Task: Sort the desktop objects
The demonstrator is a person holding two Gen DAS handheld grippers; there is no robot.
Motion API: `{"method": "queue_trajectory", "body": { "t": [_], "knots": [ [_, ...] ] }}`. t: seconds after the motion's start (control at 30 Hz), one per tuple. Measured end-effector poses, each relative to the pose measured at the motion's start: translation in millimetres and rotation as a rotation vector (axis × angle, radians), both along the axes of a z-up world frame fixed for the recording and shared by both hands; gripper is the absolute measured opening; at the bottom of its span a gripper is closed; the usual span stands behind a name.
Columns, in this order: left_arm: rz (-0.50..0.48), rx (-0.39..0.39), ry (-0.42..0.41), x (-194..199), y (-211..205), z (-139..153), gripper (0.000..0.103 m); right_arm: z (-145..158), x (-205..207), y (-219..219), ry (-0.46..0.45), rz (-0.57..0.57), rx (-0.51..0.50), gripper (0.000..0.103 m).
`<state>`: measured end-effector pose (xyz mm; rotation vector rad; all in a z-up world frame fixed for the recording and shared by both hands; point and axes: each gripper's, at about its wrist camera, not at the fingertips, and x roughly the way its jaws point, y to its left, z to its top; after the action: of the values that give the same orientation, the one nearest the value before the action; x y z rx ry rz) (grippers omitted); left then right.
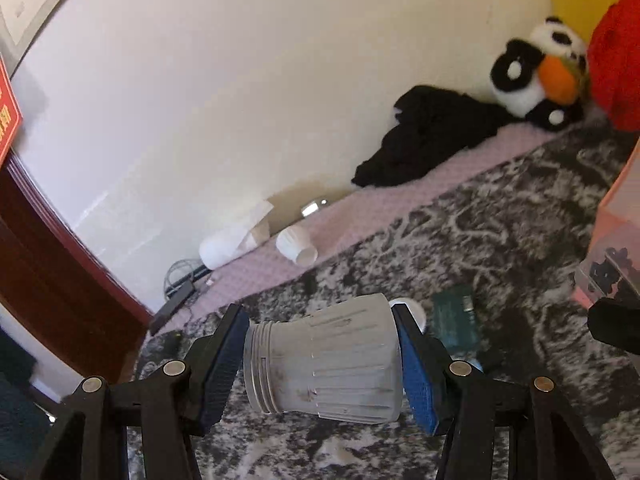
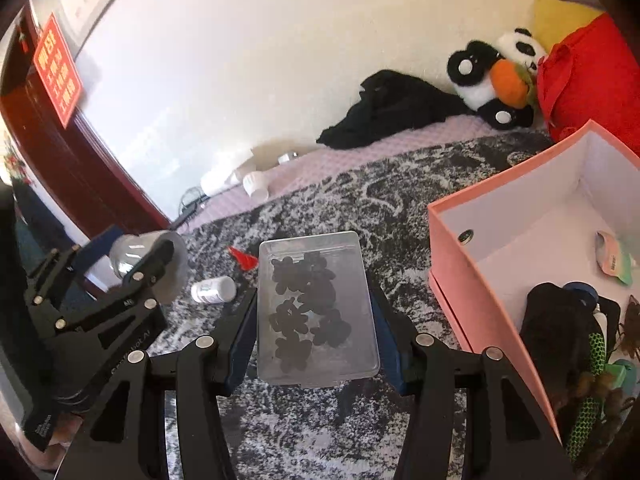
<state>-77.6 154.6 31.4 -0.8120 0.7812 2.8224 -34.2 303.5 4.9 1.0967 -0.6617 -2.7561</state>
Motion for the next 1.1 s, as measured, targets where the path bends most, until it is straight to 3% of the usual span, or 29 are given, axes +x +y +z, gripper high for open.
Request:
{"method": "queue_trajectory", "body": {
  "t": [0.3, 0.57, 0.97, 1.1],
  "knots": [
    [-0.048, 0.069, -0.011, 11, 4, 12, 0.062, 19, 19, 14, 0.02, -0.036, -0.011, 0.056],
    [-0.152, 0.122, -0.014, 31, 45, 24, 0.062, 42, 52, 41, 0.054, -0.121, 0.027, 0.056],
    [-0.351, 0.175, -0.019, 68, 146, 35, 0.062, 53, 123, 105, 0.057, -0.336, 0.269, 0.057],
    [-0.417, 0.203, -0.033, 81, 178, 35, 0.062, 53, 144, 132, 0.061, -0.419, 0.302, 0.057]
  ]
}}
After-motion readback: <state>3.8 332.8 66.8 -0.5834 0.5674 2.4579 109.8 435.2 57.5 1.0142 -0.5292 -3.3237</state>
